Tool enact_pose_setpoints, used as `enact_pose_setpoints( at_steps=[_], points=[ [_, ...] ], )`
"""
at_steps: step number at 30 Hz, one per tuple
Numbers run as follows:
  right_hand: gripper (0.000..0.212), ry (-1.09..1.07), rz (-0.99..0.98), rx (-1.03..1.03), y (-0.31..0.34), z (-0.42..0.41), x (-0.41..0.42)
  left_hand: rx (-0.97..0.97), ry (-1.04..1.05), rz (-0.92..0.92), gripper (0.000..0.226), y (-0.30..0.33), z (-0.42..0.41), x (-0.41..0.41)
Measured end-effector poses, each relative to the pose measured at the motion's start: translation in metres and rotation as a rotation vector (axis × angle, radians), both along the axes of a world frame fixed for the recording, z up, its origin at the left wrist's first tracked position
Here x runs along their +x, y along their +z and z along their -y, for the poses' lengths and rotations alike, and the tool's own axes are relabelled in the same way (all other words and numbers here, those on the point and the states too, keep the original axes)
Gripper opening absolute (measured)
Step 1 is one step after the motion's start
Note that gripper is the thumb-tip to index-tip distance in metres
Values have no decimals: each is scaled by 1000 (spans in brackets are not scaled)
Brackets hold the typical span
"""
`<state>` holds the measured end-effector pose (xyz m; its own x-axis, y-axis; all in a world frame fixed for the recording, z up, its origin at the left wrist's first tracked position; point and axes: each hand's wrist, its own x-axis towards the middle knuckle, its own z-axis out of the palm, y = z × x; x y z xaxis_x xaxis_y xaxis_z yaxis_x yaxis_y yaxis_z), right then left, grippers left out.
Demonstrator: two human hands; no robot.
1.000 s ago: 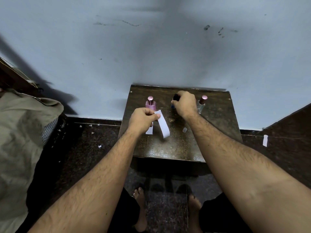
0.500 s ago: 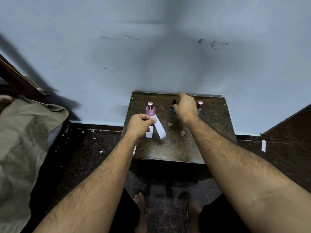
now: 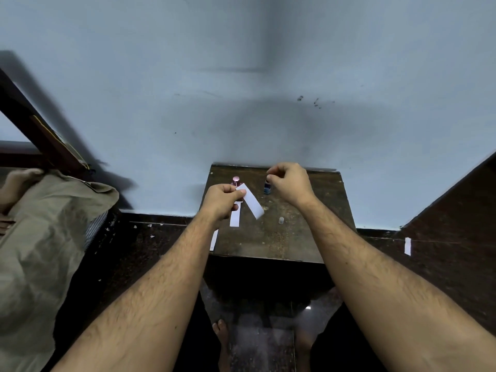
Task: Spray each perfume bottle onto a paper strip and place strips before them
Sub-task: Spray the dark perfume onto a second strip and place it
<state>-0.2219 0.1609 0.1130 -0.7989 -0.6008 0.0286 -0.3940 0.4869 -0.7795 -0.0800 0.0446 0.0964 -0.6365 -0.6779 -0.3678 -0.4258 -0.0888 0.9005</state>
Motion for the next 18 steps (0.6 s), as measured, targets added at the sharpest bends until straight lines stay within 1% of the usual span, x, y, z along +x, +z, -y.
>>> enact_pose_setpoints(
  at_steps=[1,4,7,9,14,18],
  points=[
    [5,30,75,-20,7,-5,3,-5,-7,-9,15,9,-3,3],
    [12,104,197,-57,32,-20,10,-34,-39,-32,12,37,-12,8],
    [7,126,204,-88,56,-36,16,-135,-76,-2,10,64,-20,15],
    [4,139,201,-102,70,-44,20,-157,-95,-13,14,78,-24,19],
    [7,199,228,-133,100,-58,33,-258,-211,7,13,113,-37,26],
    [10,249,226,-146,119,-60,43,-329,-233,-9,12,139,-46,29]
  ],
)
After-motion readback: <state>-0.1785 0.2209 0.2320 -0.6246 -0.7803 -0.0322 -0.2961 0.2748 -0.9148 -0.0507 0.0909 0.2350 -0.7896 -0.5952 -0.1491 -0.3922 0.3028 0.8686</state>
